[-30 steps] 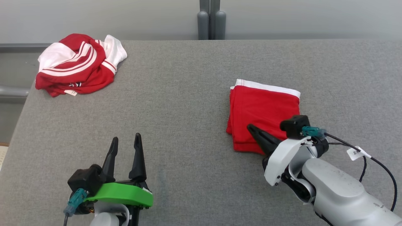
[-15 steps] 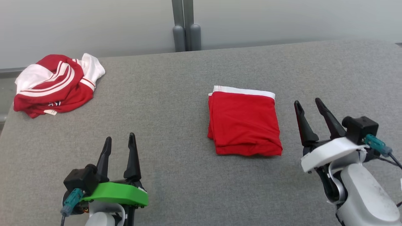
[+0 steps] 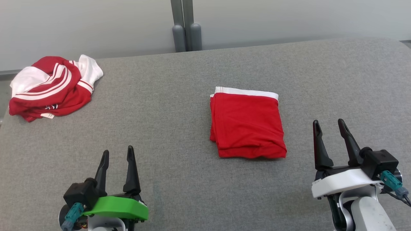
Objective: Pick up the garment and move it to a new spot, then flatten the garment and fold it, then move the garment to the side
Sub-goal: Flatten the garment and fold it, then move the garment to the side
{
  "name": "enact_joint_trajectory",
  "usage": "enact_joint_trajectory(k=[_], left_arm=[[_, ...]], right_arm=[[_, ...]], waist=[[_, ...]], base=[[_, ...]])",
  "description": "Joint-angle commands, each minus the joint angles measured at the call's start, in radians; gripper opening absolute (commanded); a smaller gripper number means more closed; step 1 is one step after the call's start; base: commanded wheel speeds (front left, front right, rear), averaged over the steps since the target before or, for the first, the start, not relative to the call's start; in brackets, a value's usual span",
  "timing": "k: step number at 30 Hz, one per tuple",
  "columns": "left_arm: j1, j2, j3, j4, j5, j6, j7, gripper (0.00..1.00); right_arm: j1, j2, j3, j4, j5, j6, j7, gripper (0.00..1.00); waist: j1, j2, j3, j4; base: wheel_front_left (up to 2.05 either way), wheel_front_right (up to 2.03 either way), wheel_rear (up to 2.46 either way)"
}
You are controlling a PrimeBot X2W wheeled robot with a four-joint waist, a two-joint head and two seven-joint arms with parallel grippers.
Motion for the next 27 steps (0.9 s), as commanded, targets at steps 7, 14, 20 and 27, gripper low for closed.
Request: enact_joint_trajectory(k=[7, 14, 20, 27], left_arm=[[0.018, 0.003, -0.008, -0.011, 0.011, 0.008, 0.000, 1.00], [0.014, 0.003, -0.013, -0.018, 0.004, 0.009, 0.000, 1.00], [0.002, 0.003, -0.023, -0.019, -0.003, 0.014, 0.000, 1.00], [-0.021, 0.003, -0.036, -0.019, -0.010, 0.015, 0.000, 1.00]], right_arm=[[0.000, 0.008, -0.005, 0.016, -0.014, 0.000, -0.003, 1.00], [-0.014, 0.011, -0.007, 0.032, -0.014, 0.000, -0.003, 1.00], [-0.071, -0.011, -0.004, 0.108, -0.029, 0.000, 0.050, 1.00], [-0.215, -0.095, 0.003, 0.215, 0.028, 0.000, 0.307, 1.00]], waist=[[0.0000, -0.0001, 0.000, 0.009], [0.0000, -0.0001, 0.002, 0.016], [0.0000, -0.0001, 0.012, 0.028], [0.0000, -0.0001, 0.043, 0.061]], base=[[0.00, 0.00, 0.00], [0.00, 0.00, 0.00], [0.00, 0.00, 0.00], [0.00, 0.00, 0.00]])
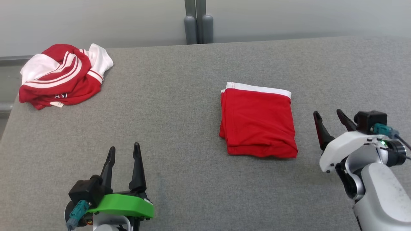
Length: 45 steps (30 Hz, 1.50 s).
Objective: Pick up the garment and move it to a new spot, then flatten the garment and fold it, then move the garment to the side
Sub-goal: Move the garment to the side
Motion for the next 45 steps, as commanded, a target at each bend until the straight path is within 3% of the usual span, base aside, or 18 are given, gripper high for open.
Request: enact_joint_trajectory(k=[1, 9, 20, 21, 22, 25, 26, 35, 45], left_arm=[[-0.017, 0.003, 0.000, -0.002, -0.002, 0.003, 0.000, 1.00], [-0.045, 0.003, -0.016, -0.003, -0.028, 0.007, 0.000, 1.00], [-0.056, 0.003, -0.024, 0.001, -0.033, 0.009, 0.000, 1.00], [-0.055, 0.003, -0.024, 0.001, -0.032, 0.009, 0.000, 1.00], [-0.054, 0.003, -0.023, 0.002, -0.029, 0.008, 0.000, 1.00], [-0.053, 0.003, -0.023, 0.004, -0.022, 0.003, 0.000, 1.00], [-0.053, 0.003, -0.024, 0.005, -0.019, 0.001, 0.000, 1.00], [-0.044, 0.003, -0.021, 0.008, 0.015, -0.012, 0.000, 1.00], [-0.074, 0.003, -0.021, -0.004, 0.066, -0.036, 0.000, 1.00]], right_arm=[[-0.032, -0.015, 0.004, 0.022, 0.020, 0.000, 0.042, 1.00], [-0.164, -0.048, 0.043, 0.188, 0.134, 0.000, 0.230, 1.00], [-0.259, -0.051, 0.112, 0.388, 0.220, 0.000, 0.245, 1.00], [-0.262, -0.051, 0.117, 0.398, 0.224, 0.000, 0.243, 0.84], [-0.267, -0.051, 0.128, 0.416, 0.230, 0.000, 0.239, 0.47], [-0.282, -0.054, 0.149, 0.449, 0.247, 0.000, 0.227, 0.17], [-0.288, -0.056, 0.157, 0.460, 0.253, 0.000, 0.220, 0.00], [-0.331, -0.091, 0.226, 0.504, 0.295, -0.001, 0.140, 0.00], [-0.400, -0.143, 0.276, 0.536, 0.297, -0.001, 0.069, 0.00]], waist=[[0.0000, 0.0000, 0.019, 0.019], [0.0000, 0.0000, 0.064, 0.071], [0.0000, 0.0000, 0.083, 0.107], [0.0000, 0.0000, 0.083, 0.107], [0.0000, 0.0000, 0.082, 0.107], [0.0000, 0.0000, 0.080, 0.105], [0.0000, 0.0000, 0.079, 0.104], [0.0000, 0.0000, 0.074, 0.047], [0.0000, 0.0000, 0.126, -0.148]], base=[[0.00, 0.00, 0.00], [0.00, 0.00, 0.00], [0.00, 0.00, 0.00], [0.00, 0.00, 0.00], [0.00, 0.00, 0.00], [0.00, 0.00, 0.00], [0.00, 0.00, 0.00], [0.00, 0.00, 0.00], [0.00, 0.00, 0.00]])
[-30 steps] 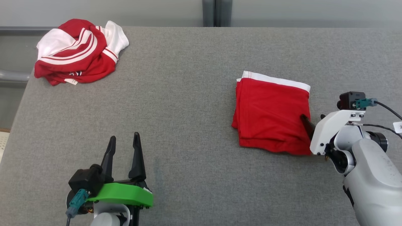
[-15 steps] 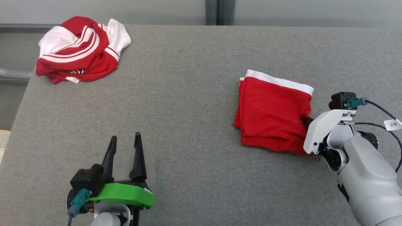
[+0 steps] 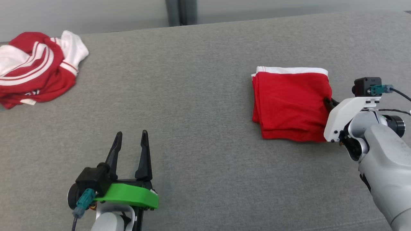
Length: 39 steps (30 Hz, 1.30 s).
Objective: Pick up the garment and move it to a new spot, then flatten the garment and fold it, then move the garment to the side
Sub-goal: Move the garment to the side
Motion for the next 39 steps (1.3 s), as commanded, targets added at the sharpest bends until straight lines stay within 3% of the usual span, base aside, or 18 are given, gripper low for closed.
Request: enact_joint_trajectory(k=[1, 9, 15, 25, 39], left_arm=[[-0.024, 0.003, 0.000, 0.000, 0.017, -0.009, 0.000, 1.00], [-0.085, 0.016, -0.032, 0.021, 0.064, -0.037, 0.000, 1.00], [-0.125, 0.025, -0.054, 0.032, 0.083, -0.049, 0.002, 1.00], [-0.158, 0.037, -0.055, -0.003, 0.087, -0.037, 0.006, 1.00], [-0.172, 0.054, -0.098, -0.145, 0.113, -0.032, 0.030, 1.00]], right_arm=[[-0.017, -0.003, 0.004, 0.006, 0.004, -0.001, -0.016, 0.00], [-0.071, 0.011, 0.012, 0.036, 0.021, -0.001, -0.102, 0.00], [-0.114, 0.017, 0.017, 0.072, 0.031, -0.001, -0.160, 0.00], [-0.227, -0.032, 0.030, 0.168, -0.024, -0.001, -0.249, 0.00], [-0.444, -0.192, 0.010, 0.318, -0.116, -0.001, -0.281, 0.00]], waist=[[0.0000, -0.0001, 0.044, -0.115], [0.0000, -0.0001, 0.113, -0.268], [0.0000, -0.0001, 0.153, -0.298], [0.0000, -0.0001, 0.227, -0.229], [0.0000, -0.0001, 0.336, -0.104]], base=[[0.00, 0.00, 0.00], [0.00, 0.00, 0.00], [0.00, 0.00, 0.00], [0.00, 0.00, 0.00], [0.00, 0.00, 0.00]])
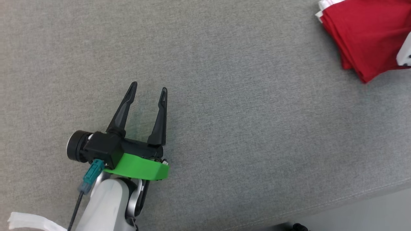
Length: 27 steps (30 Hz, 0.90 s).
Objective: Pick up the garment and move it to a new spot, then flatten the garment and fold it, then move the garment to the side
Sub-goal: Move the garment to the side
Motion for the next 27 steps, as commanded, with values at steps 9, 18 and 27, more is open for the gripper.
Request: enact_joint_trajectory(k=[9, 18, 27], left_arm=[[0.023, 0.022, -0.009, -0.071, 0.011, 0.016, 0.021, 1.00], [0.028, 0.037, -0.013, -0.098, 0.012, 0.025, 0.037, 1.00], [0.031, 0.037, -0.019, -0.079, 0.001, 0.032, 0.034, 1.00]], right_arm=[[-0.077, -0.097, -0.072, 0.068, -0.027, -0.002, -0.023, 0.00], [-0.068, -0.142, -0.181, 0.090, -0.066, -0.002, -0.051, 0.32], [-0.058, -0.104, -0.260, 0.091, -0.190, -0.002, -0.103, 1.00]], waist=[[-0.0001, 0.0000, 0.067, 0.058], [-0.0001, 0.0000, 0.080, 0.063], [-0.0001, 0.0000, 0.052, 0.060]], base=[[0.00, 0.00, 0.00], [0.00, 0.00, 0.00], [0.00, 0.00, 0.00]])
